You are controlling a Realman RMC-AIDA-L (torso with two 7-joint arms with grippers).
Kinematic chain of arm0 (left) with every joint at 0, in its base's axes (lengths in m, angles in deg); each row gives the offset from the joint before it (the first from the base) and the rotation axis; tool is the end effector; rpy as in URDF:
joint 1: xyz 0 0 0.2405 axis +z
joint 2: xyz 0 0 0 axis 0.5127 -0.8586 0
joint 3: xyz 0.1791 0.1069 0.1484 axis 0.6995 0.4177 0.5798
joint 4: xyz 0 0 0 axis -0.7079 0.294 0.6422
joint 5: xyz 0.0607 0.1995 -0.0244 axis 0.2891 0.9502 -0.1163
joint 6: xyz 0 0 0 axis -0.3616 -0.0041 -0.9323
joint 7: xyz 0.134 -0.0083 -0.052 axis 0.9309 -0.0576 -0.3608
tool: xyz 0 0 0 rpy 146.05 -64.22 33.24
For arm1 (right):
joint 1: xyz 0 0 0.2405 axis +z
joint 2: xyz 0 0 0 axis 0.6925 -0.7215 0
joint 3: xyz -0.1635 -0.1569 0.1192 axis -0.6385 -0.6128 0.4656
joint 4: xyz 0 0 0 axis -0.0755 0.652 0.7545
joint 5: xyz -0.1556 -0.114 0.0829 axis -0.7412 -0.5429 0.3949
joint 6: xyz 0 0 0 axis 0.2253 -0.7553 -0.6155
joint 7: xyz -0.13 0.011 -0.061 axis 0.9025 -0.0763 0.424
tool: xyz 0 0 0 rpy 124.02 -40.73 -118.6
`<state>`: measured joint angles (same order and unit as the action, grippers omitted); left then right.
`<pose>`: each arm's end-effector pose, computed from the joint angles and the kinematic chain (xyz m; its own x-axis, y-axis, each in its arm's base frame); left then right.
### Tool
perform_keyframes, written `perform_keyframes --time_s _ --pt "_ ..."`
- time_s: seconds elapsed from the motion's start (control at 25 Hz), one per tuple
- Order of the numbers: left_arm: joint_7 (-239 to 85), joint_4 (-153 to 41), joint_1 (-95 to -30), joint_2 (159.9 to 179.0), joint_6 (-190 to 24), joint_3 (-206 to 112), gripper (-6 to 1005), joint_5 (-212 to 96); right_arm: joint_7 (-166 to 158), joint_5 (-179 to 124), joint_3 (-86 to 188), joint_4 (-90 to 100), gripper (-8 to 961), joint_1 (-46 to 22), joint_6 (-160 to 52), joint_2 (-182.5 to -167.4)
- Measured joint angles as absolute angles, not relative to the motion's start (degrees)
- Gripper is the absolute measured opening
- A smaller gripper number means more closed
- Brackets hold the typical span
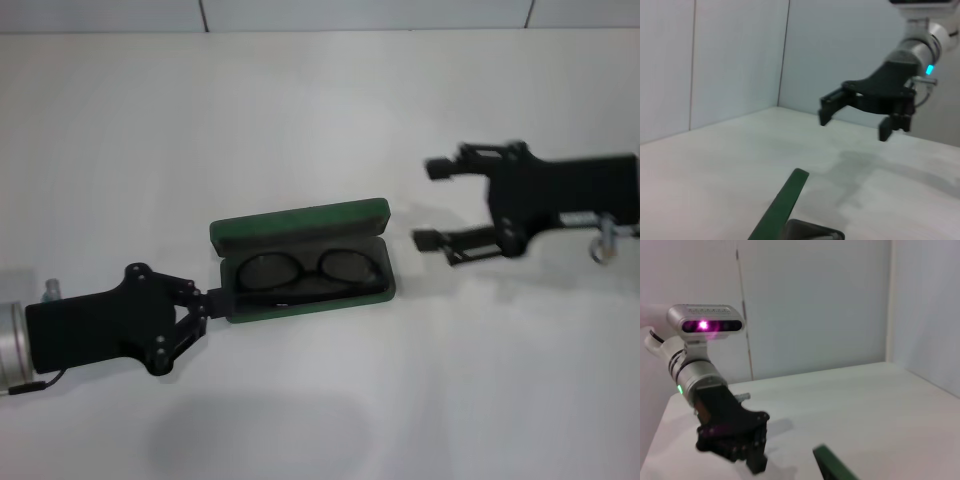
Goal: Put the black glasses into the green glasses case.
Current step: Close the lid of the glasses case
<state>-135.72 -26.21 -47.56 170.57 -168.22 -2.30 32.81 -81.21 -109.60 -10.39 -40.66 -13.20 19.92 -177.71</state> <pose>-0.3159 0.2527 -0.0046 0.8139 0.2246 0.5358 0.3740 -0.9083 -0.1873 0.1950 0.3501 -0.0063 0.9044 -0.0776 -0.4196 -0.1550 -0.9759 -0.1536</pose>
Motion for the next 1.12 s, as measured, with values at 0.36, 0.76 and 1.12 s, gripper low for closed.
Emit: perform_keyframes --time_s 0.36,0.76,1.12 --pt "-139.1 -25.8 -48.9 170.41 -169.4 -1.0 78 35.8 -68.6 -109.4 -2.5 -34.6 877 -21.2 28.5 -177.59" --pt "-140.1 -26.4 -49.8 171.96 -164.9 -1.2 80 39.4 -59.5 -109.8 -1.7 -29.6 875 -22.8 28.0 -177.55" --pt "-143.4 -27.8 -53.4 172.85 -157.8 -1.1 82 44.7 -57.1 -109.7 -1.7 -26.7 874 -22.3 27.9 -177.56"
